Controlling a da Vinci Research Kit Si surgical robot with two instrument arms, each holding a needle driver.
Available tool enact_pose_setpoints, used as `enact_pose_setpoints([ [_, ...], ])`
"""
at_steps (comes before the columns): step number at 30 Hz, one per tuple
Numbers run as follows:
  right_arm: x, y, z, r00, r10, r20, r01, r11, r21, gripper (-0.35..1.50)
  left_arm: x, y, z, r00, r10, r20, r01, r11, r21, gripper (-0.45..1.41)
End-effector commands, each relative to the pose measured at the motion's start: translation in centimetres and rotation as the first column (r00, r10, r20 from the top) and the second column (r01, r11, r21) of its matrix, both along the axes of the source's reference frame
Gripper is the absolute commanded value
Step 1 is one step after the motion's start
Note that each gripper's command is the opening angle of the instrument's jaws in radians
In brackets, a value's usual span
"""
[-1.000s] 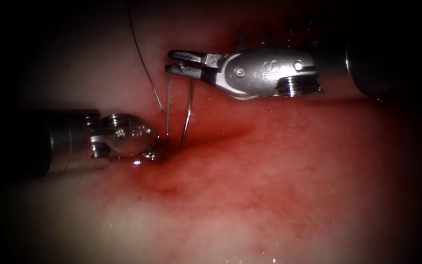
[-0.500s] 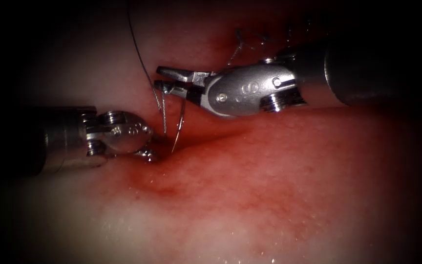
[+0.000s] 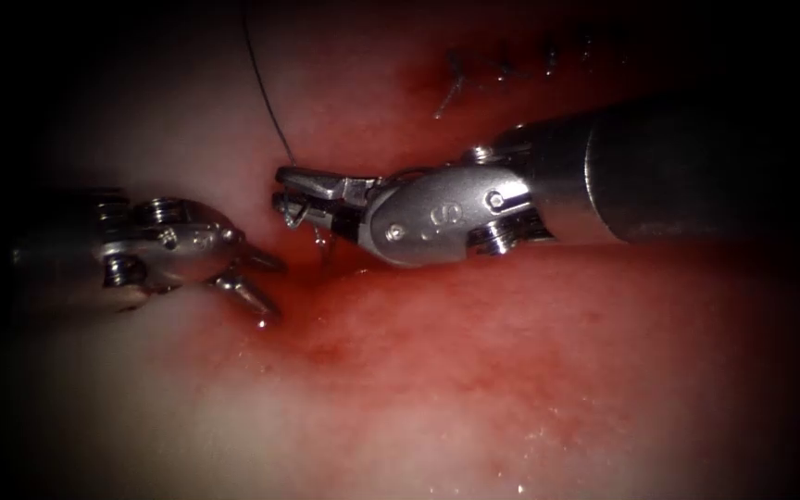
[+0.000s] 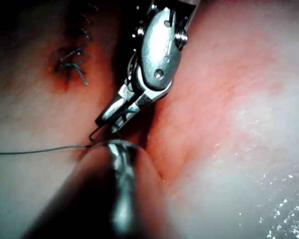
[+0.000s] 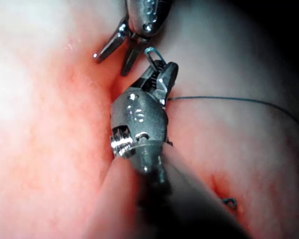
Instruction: Wound Closure
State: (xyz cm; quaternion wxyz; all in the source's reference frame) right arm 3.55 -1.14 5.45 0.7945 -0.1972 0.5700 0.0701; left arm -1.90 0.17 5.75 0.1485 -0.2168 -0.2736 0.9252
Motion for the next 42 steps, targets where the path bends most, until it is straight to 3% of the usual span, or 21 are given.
enact_pose_setpoints([
  [1, 0.06, -0.01, 0.04, 1.000, -0.004, 0.001, 0.004, 1.000, 0.002, -0.35, -0.06, -0.02, -0.02, 1.000, -0.008, 0.011, 0.008, 1.000, -0.001, 0.47],
  [15, 0.05, 0.05, 0.12, 0.997, -0.069, 0.025, 0.069, 0.998, 0.015, -0.35, -0.27, -0.40, -0.31, 0.995, -0.085, 0.050, 0.087, 0.995, -0.047, 0.36],
  [27, -0.01, 0.32, 0.28, 0.988, -0.124, -0.095, 0.139, 0.973, 0.183, -0.35, -0.50, -0.78, -0.31, 0.991, -0.107, 0.086, 0.116, 0.987, -0.109, 0.34],
  [42, 0.05, 0.31, 0.27, 0.960, -0.231, -0.161, 0.269, 0.921, 0.283, -0.35, -0.41, -0.86, -0.26, 0.991, -0.096, 0.093, 0.107, 0.987, -0.123, 0.30],
])
